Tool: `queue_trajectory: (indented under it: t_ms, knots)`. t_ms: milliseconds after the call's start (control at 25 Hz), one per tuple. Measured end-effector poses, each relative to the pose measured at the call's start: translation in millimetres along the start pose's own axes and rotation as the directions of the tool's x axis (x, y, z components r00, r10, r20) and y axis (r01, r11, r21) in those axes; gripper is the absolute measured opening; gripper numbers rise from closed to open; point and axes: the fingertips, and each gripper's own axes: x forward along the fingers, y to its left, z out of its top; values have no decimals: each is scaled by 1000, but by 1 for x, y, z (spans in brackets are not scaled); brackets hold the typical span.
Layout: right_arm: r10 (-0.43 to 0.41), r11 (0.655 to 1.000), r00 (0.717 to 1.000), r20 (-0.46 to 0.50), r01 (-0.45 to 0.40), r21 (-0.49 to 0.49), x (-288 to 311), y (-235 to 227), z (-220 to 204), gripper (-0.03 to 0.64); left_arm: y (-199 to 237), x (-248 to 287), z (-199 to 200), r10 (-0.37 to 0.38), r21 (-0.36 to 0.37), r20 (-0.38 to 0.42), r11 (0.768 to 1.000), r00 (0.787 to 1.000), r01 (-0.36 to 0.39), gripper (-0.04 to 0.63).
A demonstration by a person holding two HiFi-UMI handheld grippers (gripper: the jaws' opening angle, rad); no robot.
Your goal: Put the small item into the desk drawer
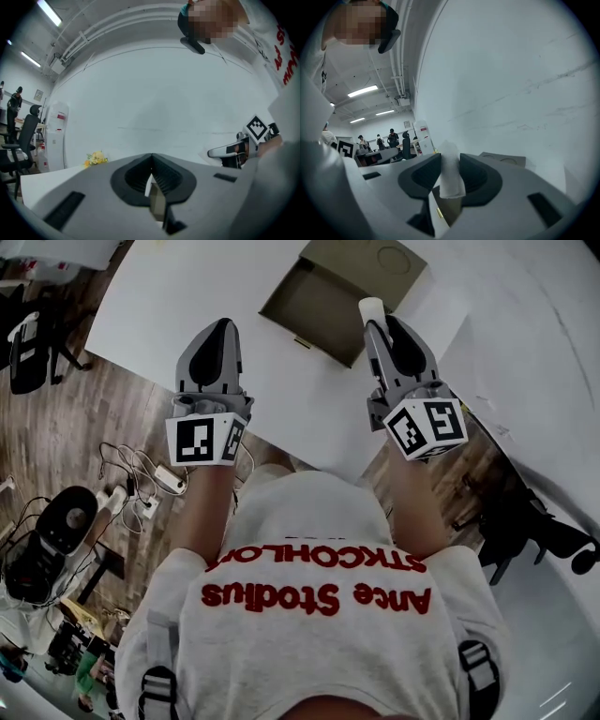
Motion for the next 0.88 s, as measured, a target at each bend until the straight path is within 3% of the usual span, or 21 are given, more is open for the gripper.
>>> queue_trajectory:
  t_ms: [440,680,880]
  knots:
    - [-21,998,975,-221,9,-57,36,-33,-97,126,-5,18,-57,-4,-22,-105,1000,995,2,8]
    - [-52,984,940,-338,-9,-176,46,-37,-137,127,-6,14,-74,3,-37,-144,999,990,-8,8]
    - [-80,964,891,-448,-46,-262,48,-42,-163,129,-13,12,-80,4,-36,-161,999,987,-10,8]
